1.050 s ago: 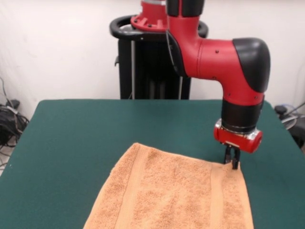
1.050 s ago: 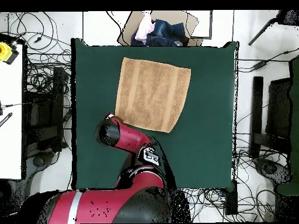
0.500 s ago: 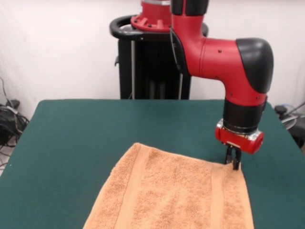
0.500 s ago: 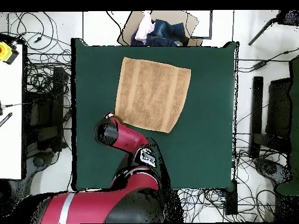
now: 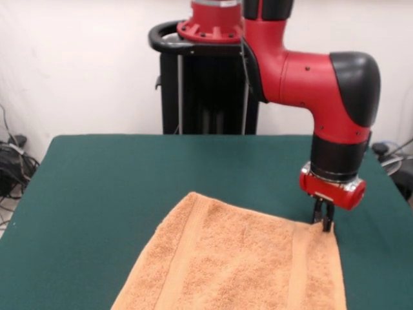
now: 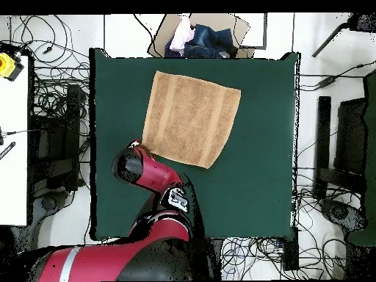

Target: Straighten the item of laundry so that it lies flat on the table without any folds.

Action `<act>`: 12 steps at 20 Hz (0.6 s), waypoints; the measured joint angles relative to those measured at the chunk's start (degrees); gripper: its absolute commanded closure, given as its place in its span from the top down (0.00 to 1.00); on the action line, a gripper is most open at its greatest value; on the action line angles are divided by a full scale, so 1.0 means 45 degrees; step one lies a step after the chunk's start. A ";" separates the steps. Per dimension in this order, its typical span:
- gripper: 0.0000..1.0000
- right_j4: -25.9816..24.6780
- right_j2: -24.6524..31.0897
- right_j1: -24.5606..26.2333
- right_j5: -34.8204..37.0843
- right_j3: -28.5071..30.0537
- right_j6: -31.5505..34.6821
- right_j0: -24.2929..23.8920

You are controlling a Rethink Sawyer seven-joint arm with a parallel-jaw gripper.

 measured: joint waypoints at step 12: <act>0.00 0.1472 -0.0006 0.0229 0.0000 -0.0523 0.0000 0.0844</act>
